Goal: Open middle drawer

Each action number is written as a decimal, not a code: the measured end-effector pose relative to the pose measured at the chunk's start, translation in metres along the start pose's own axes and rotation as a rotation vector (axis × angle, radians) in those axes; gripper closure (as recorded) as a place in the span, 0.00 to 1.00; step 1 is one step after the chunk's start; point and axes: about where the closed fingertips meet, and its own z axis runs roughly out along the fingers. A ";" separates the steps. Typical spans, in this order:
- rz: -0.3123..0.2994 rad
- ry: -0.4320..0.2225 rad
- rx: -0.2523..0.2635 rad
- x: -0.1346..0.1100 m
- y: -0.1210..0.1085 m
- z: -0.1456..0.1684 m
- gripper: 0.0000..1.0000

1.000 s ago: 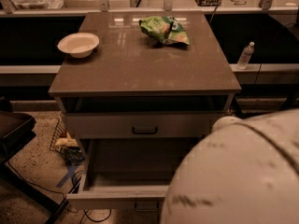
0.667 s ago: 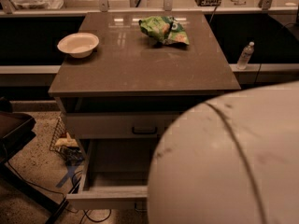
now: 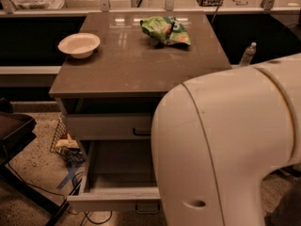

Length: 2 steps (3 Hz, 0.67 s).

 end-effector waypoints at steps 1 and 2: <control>0.005 0.006 -0.011 0.002 0.004 0.011 1.00; 0.001 -0.010 -0.014 0.012 0.002 0.046 1.00</control>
Offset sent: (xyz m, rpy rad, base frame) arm -0.0179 -0.0006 -0.1323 0.0791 0.0568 0.0468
